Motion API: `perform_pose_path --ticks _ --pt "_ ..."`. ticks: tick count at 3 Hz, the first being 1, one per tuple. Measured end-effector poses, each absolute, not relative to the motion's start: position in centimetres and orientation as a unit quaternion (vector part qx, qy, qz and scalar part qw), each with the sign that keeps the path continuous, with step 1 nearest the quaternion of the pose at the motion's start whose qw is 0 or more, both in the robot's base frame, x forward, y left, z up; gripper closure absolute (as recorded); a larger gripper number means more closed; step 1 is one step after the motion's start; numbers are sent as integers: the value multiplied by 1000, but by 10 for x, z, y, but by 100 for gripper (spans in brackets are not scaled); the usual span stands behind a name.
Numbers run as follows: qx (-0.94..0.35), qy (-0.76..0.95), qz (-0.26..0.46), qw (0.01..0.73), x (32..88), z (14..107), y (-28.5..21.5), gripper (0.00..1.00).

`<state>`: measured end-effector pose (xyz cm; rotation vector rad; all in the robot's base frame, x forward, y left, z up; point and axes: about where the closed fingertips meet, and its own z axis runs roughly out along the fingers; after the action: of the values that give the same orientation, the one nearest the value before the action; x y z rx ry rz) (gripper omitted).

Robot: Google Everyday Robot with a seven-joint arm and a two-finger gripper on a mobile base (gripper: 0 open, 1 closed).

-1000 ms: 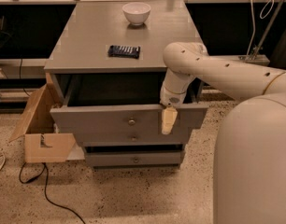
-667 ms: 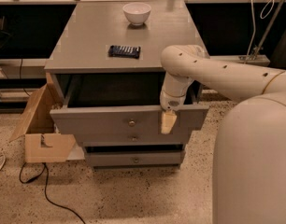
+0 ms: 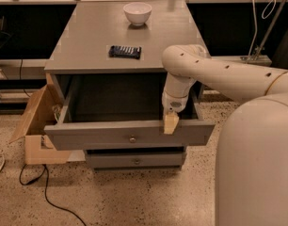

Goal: Open top drawer

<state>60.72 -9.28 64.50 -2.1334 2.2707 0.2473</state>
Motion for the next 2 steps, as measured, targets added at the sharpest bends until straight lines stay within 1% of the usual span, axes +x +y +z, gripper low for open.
perform_pose_path --ticks 1,2 --pt "-671 738 64 27 601 651 -99 100" --pt "-652 754 63 53 590 658 -100 100"
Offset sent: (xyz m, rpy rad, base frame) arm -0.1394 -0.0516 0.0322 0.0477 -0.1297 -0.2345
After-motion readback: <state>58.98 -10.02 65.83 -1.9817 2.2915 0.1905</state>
